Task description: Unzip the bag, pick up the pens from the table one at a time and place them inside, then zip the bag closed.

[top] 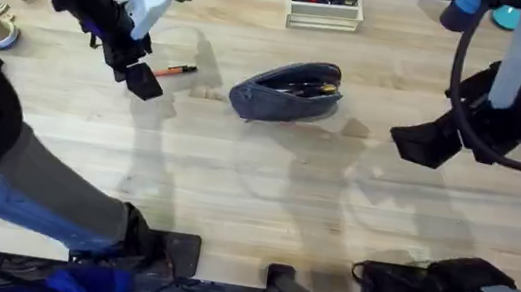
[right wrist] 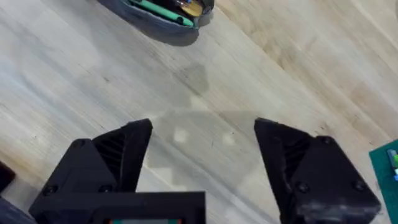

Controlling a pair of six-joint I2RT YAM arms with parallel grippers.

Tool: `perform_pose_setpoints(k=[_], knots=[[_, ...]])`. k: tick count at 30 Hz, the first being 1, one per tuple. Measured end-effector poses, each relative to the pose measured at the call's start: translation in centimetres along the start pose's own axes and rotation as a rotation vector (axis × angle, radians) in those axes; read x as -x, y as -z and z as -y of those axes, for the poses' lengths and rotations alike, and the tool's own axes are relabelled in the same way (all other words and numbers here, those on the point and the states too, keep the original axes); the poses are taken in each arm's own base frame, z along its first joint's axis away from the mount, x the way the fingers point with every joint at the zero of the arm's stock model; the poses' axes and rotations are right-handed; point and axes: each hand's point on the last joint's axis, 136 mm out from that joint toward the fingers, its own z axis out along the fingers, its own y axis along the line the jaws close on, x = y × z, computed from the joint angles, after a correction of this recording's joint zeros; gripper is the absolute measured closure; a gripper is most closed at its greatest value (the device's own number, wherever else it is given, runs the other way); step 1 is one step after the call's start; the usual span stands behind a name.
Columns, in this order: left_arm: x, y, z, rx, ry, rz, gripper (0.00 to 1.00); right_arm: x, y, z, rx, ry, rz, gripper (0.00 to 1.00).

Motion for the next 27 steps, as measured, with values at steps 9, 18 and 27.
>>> perform_pose_setpoints(k=[9,18,27], knots=[[-0.3,-2.0,-1.4,0.014,-0.057,-0.005,0.007,0.0,0.0,0.0,0.000,0.000,0.000,0.005],[-0.6,-3.3,-1.2,-0.018,-0.057,-0.011,0.008,0.0,0.0,0.0,0.000,0.000,0.000,0.004],[-0.9,-4.1,-1.3,-0.033,-0.053,-0.016,0.008,0.0,0.0,0.0,0.000,0.000,0.000,0.003]])
